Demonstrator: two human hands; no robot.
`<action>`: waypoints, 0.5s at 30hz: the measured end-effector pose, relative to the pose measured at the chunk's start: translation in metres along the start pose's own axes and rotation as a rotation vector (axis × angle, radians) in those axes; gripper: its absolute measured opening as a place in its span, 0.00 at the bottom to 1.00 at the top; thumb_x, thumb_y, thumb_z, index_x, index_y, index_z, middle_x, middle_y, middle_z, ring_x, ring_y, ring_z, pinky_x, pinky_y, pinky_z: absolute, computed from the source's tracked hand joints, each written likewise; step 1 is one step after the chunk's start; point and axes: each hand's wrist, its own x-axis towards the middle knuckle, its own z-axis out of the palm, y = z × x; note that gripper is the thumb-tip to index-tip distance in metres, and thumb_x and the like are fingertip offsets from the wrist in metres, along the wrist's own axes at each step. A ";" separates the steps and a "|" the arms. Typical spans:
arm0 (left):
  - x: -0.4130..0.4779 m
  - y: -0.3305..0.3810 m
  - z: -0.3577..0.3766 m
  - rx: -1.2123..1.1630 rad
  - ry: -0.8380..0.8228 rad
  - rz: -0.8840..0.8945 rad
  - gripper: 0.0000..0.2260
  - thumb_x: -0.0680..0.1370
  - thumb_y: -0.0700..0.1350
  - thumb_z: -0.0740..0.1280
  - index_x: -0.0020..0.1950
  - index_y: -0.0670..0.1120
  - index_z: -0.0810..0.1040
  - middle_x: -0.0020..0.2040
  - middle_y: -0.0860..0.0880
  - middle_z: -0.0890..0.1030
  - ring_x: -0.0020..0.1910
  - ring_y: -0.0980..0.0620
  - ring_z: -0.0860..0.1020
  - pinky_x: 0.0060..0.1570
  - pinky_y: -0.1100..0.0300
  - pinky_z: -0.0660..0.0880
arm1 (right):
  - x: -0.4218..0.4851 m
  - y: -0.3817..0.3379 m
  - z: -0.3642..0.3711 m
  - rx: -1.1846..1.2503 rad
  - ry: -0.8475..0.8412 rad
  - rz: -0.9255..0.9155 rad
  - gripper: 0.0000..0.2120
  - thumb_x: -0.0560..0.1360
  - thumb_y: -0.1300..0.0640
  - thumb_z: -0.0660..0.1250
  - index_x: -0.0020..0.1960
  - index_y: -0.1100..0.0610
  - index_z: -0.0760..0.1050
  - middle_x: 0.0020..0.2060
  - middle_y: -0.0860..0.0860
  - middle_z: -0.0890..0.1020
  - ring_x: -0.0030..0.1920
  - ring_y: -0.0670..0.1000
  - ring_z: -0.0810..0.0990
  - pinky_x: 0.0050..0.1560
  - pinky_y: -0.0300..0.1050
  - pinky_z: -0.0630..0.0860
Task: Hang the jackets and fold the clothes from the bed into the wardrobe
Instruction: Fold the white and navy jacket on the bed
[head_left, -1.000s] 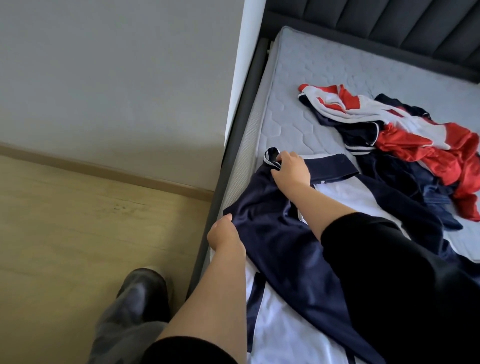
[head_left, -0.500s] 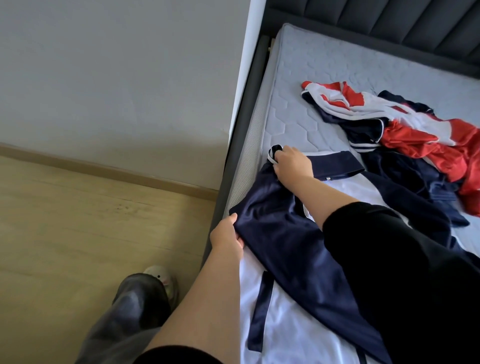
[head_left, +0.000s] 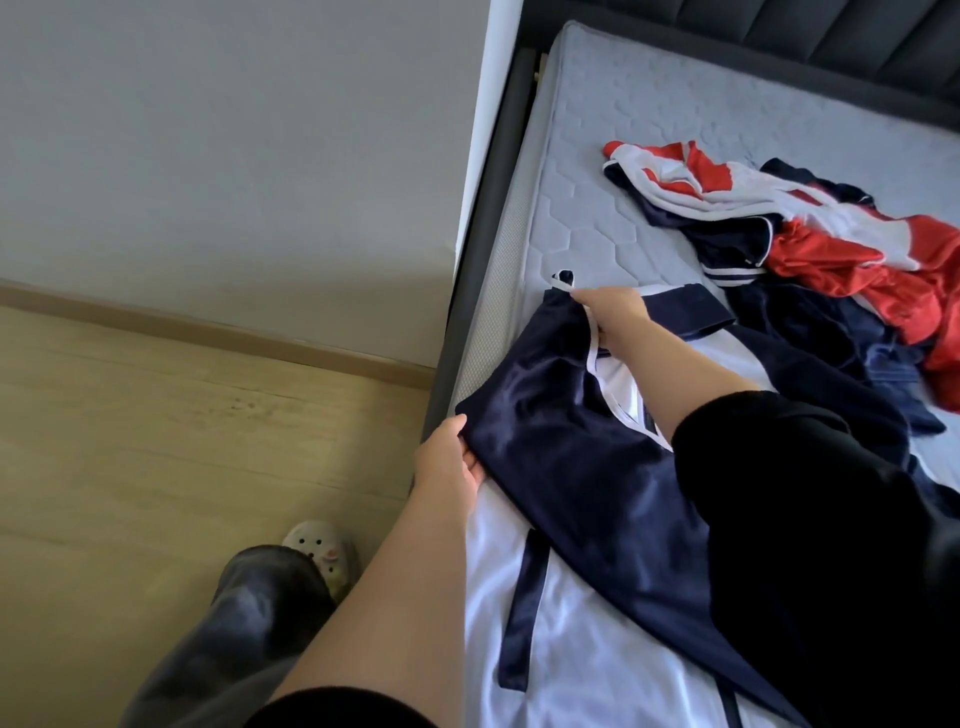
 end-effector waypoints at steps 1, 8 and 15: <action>0.001 -0.001 0.000 0.023 0.003 0.015 0.09 0.79 0.44 0.65 0.57 0.42 0.76 0.50 0.45 0.82 0.44 0.50 0.81 0.39 0.57 0.77 | -0.001 -0.004 0.002 -0.085 0.003 -0.051 0.17 0.72 0.51 0.70 0.31 0.52 0.66 0.31 0.50 0.70 0.31 0.50 0.70 0.32 0.39 0.72; 0.002 0.003 0.001 0.024 0.055 0.065 0.07 0.79 0.42 0.65 0.56 0.42 0.76 0.44 0.46 0.81 0.40 0.52 0.80 0.33 0.60 0.76 | -0.007 -0.011 -0.003 -0.094 0.145 -0.096 0.17 0.77 0.50 0.62 0.32 0.57 0.68 0.29 0.52 0.71 0.35 0.55 0.71 0.39 0.46 0.75; -0.010 0.001 -0.003 0.196 -0.134 -0.007 0.06 0.78 0.44 0.67 0.54 0.46 0.77 0.49 0.49 0.82 0.43 0.53 0.81 0.32 0.60 0.76 | -0.032 0.043 -0.032 -0.144 -0.091 0.032 0.25 0.74 0.36 0.62 0.39 0.59 0.76 0.29 0.52 0.76 0.28 0.53 0.74 0.30 0.43 0.70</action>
